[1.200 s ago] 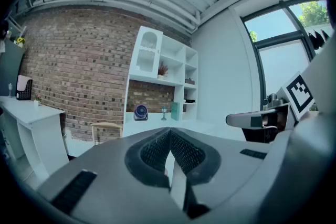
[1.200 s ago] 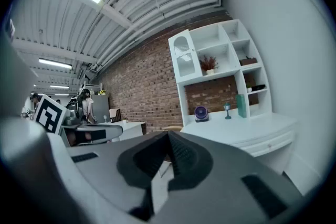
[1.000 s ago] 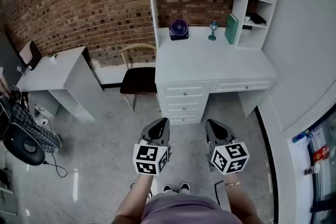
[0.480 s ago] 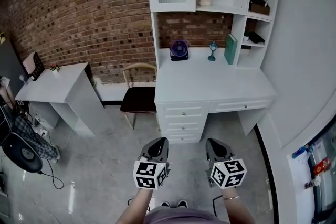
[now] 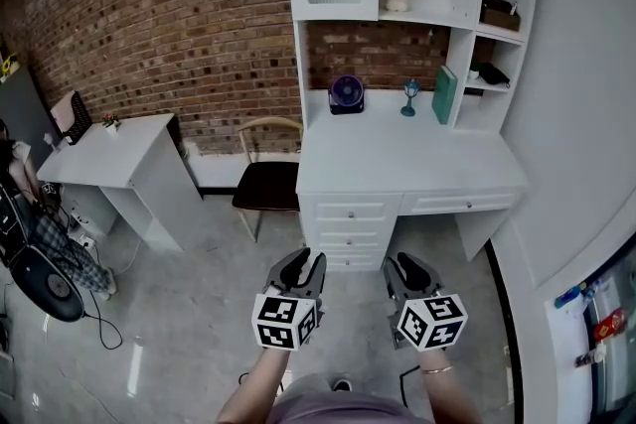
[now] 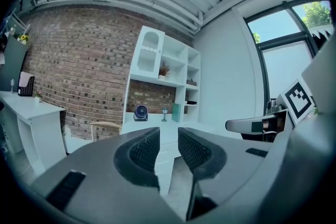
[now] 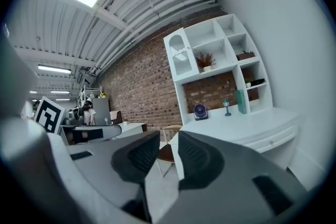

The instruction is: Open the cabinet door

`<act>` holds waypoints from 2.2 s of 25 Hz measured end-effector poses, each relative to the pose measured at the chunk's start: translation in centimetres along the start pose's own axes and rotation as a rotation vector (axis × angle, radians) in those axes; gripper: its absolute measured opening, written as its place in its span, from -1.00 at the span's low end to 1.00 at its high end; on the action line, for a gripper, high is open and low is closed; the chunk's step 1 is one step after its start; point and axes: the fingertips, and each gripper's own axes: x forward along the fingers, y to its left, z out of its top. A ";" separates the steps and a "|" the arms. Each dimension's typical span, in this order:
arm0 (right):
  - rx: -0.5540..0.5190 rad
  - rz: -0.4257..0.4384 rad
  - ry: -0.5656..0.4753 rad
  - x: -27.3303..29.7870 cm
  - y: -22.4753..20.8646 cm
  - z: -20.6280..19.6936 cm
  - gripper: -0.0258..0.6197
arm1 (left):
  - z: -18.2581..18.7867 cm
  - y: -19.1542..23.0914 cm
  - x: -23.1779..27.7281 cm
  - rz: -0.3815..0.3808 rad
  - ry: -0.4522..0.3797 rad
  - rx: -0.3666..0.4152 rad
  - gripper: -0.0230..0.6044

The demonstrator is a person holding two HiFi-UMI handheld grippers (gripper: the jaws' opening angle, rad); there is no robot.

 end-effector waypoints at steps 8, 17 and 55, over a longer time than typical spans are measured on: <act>0.008 0.029 -0.036 1.4 -0.7 1.7 -0.52 | 1.3 1.2 1.1 0.029 -0.030 -0.003 -0.55; 0.002 0.041 -0.036 7.3 -2.5 3.2 -0.45 | 2.3 5.0 6.8 0.028 -0.032 -0.005 -0.49; -0.199 -0.012 -0.342 37.6 -20.9 29.9 -0.45 | 25.9 16.1 44.6 -0.086 -0.292 0.209 -0.53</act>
